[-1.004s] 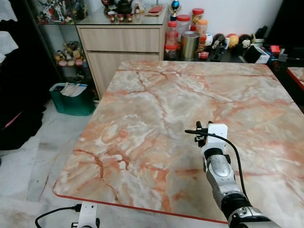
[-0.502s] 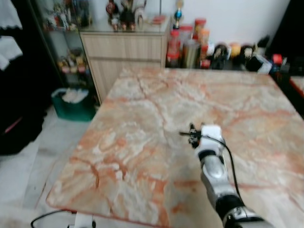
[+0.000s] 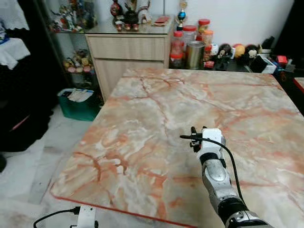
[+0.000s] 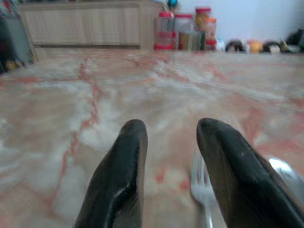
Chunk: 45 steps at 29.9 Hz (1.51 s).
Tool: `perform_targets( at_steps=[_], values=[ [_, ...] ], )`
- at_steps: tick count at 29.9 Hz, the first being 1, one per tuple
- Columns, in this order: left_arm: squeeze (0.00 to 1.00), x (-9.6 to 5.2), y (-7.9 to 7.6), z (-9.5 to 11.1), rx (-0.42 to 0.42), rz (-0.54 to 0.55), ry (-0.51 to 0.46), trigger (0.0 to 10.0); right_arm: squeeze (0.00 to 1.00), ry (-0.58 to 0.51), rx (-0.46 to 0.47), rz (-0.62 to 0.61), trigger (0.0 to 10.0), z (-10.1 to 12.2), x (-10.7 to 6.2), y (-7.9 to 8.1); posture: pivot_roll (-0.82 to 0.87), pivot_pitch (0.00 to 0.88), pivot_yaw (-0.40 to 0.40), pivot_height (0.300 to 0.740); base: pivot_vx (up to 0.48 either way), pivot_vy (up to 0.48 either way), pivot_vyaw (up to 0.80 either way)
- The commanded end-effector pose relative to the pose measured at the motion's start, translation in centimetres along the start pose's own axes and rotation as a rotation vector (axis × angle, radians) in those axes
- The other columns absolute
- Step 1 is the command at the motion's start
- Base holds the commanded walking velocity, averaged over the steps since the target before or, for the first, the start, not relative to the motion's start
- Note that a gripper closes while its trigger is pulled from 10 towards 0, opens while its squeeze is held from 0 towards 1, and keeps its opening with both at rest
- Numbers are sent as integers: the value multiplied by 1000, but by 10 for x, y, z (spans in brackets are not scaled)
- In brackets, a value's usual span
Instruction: Setting the table
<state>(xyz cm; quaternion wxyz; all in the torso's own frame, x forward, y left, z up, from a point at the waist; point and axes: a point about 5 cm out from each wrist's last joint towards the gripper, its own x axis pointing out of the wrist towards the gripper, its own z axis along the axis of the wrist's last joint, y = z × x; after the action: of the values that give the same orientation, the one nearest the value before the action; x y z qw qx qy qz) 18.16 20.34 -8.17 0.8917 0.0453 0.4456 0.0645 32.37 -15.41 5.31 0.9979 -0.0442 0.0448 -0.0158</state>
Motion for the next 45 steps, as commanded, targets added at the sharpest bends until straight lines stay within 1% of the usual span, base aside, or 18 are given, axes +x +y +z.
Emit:
perform_targets(
  at_steps=[1,2,4,5,6,7,11,12,14,24,33,37,39,45],
  values=[
    [0,0,2,-1,-2,4,11,10000,1000,40,-7,-41,10000,-5,-1,-5,23,0,34,740,0,0,0],
    [0,0,2,-1,-3,4,11,10000,1000,55,-19,-60,10000,-7,-1,-7,21,0,35,740,0,0,0],
    [0,0,2,-1,-2,4,11,10000,1000,90,19,-104,10000,-12,-3,-13,21,0,35,740,0,0,0],
    [0,0,2,-1,-2,4,11,10000,871,105,27,-109,10000,-14,-3,-13,21,0,35,740,0,0,0],
    [0,0,2,-1,-2,4,11,10000,871,114,33,-111,10000,-15,-4,-14,21,0,35,740,0,0,0],
    [0,0,2,-2,-1,4,12,10000,0,134,44,-110,10000,-18,-5,-14,21,0,35,740,0,0,0],
    [0,0,2,-2,-1,4,13,10000,0,153,48,-116,10000,-21,-6,-15,22,0,35,740,0,0,0],
    [0,0,2,-2,0,5,14,10000,0,170,75,-129,10000,-22,-6,-16,21,0,35,740,0,0,0],
    [0,0,2,-2,0,4,13,10000,0,181,93,-136,10000,-23,-5,-16,21,0,35,740,0,0,0],
    [0,0,2,-2,-3,9,11,10000,0,195,87,-92,10000,-17,0,-8,27,0,29,740,0,0,0],
    [0,0,2,-1,-1,5,11,10000,0,204,92,-88,10000,-17,1,-7,21,0,34,740,0,0,0],
    [0,0,1,0,1,1,10,10000,0,241,131,-115,10000,-18,2,-7,24,0,31,740,0,0,0],
    [0,0,2,0,0,-1,10,10000,0,254,116,-121,10000,-18,2,-8,24,0,31,740,0,0,0],
    [0,0,1,-1,-3,-7,17,10000,0,304,116,-143,10000,-22,2,-9,29,0,28,740,0,0,0]
  ],
)
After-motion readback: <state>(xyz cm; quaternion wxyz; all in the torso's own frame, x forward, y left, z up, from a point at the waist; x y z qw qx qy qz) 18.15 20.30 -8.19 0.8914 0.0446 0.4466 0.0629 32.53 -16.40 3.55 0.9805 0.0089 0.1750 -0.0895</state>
